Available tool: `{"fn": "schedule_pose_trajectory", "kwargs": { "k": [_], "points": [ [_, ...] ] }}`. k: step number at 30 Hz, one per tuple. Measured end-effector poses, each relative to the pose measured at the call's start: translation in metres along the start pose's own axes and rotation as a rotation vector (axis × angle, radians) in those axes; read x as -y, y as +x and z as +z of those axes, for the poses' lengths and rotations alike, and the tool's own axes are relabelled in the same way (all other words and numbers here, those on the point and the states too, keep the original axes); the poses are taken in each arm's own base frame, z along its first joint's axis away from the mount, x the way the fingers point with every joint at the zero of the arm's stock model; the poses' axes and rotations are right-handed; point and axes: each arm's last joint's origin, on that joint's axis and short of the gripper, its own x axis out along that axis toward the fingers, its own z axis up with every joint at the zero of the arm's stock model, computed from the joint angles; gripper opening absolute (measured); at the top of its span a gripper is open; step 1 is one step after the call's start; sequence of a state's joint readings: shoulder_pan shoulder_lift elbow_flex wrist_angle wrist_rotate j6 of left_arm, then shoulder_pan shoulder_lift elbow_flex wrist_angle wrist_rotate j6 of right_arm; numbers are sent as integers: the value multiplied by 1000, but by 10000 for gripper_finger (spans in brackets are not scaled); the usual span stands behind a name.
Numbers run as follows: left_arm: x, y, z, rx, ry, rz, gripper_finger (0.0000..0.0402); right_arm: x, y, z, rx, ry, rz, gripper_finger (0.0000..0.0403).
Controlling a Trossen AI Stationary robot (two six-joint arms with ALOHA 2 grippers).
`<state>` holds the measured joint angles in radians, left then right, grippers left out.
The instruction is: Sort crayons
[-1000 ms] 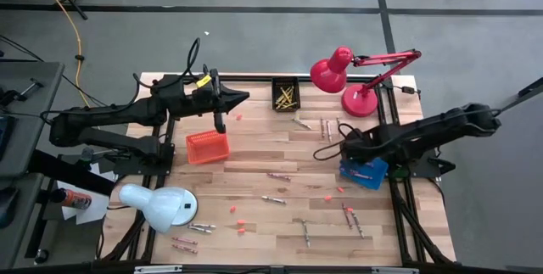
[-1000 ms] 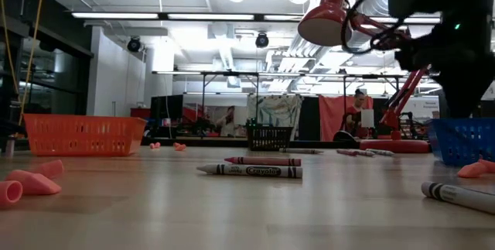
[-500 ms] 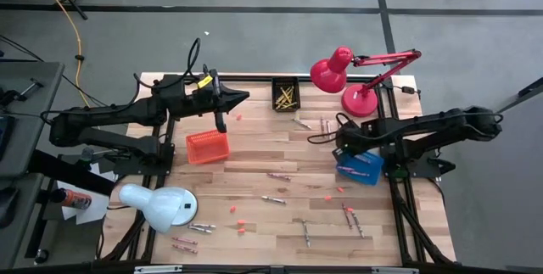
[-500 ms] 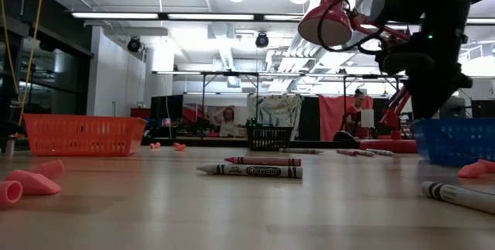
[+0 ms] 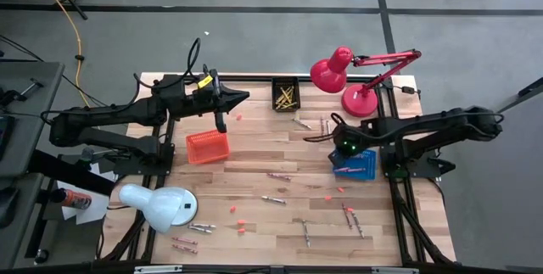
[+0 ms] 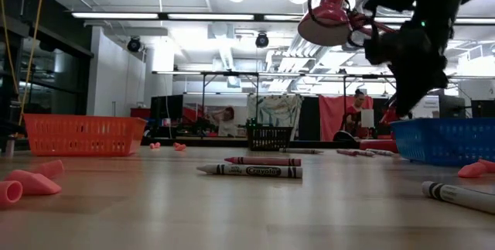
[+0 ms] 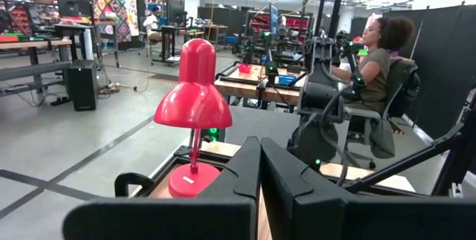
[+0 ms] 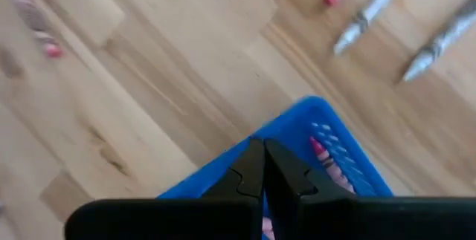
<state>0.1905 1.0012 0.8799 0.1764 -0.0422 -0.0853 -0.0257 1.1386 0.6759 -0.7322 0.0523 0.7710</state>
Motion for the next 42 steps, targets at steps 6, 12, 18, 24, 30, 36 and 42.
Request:
{"fn": "schedule_pose_trajectory", "kwargs": {
  "k": [6, 12, 18, 24, 30, 36, 42],
  "points": [
    [0, 0, 0, 1, 0, 0, 0, -15, -31, 23, 216, -50, 36, 0],
    [0, 0, -3, -38, -27, 3, 0, -14, -20, 46, 280, 74, 22, 12],
    [-1, 0, -7, -74, -58, 8, 0, -2, 21, 60, 227, 242, -174, 72],
    [-1, 0, -7, -73, -58, 8, 0, 6, 62, 66, 148, 302, -279, 122],
    [-1, 0, -7, -72, -58, 8, 0, 10, 86, 68, 118, 331, -317, 126],
    [-1, 0, -7, -72, -58, 8, 0, 11, 91, 68, 129, 356, -342, 126],
    [-1, 0, -7, -72, -58, 8, 0, 12, 91, 69, 134, 368, -343, 126]
  ]
}}
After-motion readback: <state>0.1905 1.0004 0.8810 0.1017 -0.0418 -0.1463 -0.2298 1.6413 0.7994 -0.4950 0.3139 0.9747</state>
